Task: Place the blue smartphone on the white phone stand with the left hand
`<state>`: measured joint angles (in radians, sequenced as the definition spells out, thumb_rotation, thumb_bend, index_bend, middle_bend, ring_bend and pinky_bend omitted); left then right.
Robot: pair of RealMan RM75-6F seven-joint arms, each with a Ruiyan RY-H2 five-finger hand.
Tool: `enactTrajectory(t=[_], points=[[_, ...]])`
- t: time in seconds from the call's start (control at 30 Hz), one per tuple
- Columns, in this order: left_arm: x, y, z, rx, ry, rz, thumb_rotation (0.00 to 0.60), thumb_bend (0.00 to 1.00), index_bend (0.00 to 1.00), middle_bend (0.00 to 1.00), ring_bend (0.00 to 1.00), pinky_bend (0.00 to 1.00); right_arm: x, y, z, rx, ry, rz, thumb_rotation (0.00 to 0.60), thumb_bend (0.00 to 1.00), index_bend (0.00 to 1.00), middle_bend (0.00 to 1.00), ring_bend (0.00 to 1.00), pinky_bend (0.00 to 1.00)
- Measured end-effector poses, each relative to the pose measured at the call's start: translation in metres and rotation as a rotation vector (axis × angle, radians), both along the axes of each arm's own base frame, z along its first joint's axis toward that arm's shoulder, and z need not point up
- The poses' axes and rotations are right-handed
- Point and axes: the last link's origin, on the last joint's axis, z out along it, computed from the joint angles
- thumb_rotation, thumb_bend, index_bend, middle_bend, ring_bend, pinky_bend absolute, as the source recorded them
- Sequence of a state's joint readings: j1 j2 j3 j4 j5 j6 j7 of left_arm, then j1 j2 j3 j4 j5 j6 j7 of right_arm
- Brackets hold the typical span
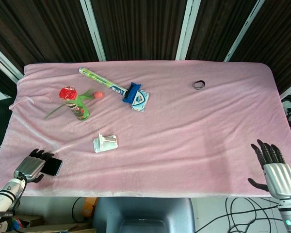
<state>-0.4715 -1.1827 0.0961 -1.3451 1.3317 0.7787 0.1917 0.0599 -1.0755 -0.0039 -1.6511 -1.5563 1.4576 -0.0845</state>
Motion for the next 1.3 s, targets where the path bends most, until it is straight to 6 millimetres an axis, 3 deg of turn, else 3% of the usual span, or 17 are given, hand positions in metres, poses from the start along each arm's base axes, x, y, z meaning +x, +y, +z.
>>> enactTrajectory(t=[0.2, 0.53, 0.93, 1.07, 1.13, 1.3], points=[[-0.001, 0.001, 0.001, -0.001, 0.008, 0.001, 0.600, 0.38, 0.14, 0.16, 0.06, 0.03, 0.001, 0.000, -0.002, 0.004, 0.000, 0.003, 0.600, 0.15, 0.00, 0.00, 0.00, 0.00], [-0.008, 0.002, 0.002, -0.003, 0.040, 0.006, 0.600, 0.39, 0.30, 0.39, 0.16, 0.04, 0.002, -0.001, -0.005, 0.011, 0.004, 0.002, 0.600, 0.15, 0.00, 0.00, 0.00, 0.00], [-0.010, 0.002, 0.002, 0.006, 0.061, 0.012, 0.600, 0.39, 0.29, 0.40, 0.18, 0.05, 0.001, -0.001, -0.004, 0.008, 0.006, -0.002, 0.600, 0.15, 0.00, 0.00, 0.00, 0.00], [-0.011, 0.003, 0.003, 0.006, 0.067, 0.011, 0.600, 0.39, 0.48, 0.59, 0.28, 0.06, 0.001, -0.001, -0.004, 0.007, 0.006, -0.003, 0.600, 0.15, 0.00, 0.00, 0.00, 0.00], [-0.011, 0.004, 0.003, 0.009, 0.067, 0.010, 0.600, 0.40, 0.61, 0.72, 0.37, 0.07, 0.001, -0.001, -0.005, 0.008, 0.007, -0.004, 0.600, 0.15, 0.00, 0.00, 0.00, 0.00], [-0.008, 0.006, 0.006, 0.057, 0.051, -0.027, 0.600, 0.43, 0.79, 0.93, 0.56, 0.12, 0.001, -0.001, -0.004, 0.005, 0.005, -0.003, 0.600, 0.15, 0.00, 0.00, 0.00, 0.00]])
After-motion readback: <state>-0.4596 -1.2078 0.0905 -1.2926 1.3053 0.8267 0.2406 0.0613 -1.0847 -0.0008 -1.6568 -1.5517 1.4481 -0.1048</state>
